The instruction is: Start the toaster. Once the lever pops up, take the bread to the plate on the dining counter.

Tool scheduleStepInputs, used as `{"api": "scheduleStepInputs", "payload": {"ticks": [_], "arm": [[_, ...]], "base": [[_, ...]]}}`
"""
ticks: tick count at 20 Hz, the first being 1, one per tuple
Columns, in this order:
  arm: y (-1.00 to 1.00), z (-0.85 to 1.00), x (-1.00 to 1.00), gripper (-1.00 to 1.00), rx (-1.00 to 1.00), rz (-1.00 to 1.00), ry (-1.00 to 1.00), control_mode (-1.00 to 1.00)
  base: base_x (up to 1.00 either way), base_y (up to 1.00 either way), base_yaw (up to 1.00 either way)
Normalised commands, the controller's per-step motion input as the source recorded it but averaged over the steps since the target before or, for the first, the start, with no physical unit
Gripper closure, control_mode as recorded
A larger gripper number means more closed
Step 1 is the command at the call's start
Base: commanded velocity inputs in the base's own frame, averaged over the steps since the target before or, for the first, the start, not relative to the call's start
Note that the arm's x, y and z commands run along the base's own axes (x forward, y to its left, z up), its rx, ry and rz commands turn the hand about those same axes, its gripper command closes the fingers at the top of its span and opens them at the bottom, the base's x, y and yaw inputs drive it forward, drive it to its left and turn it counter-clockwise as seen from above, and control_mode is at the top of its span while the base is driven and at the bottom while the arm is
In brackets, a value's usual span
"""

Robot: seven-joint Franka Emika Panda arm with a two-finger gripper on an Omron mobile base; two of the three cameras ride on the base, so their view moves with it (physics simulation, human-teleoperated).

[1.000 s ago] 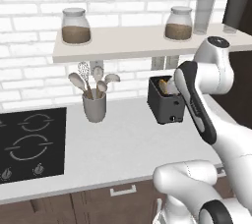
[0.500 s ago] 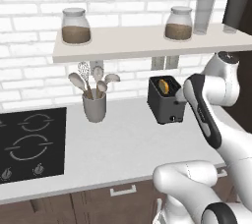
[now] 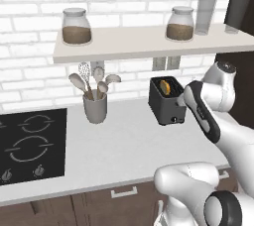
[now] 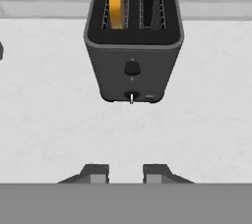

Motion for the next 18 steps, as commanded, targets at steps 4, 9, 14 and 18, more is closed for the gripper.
{"api": "scheduleStepInputs", "payload": {"ticks": [4,9,14,18], "arm": [[0.0,-0.33,0.5,1.0,0.0,0.0,0.0,-1.0],[0.0,-0.04,0.44,1.0,0.0,0.0,0.0,-1.0],[0.0,0.0,0.27,1.0,0.01,0.0,0.0,-1.0],[0.0,0.0,0.13,1.0,0.03,-0.03,0.0,-1.0]], "base": [[0.0,0.0,0.0],[0.0,0.0,0.0],[0.0,0.0,0.0],[0.0,0.0,0.0]]}}
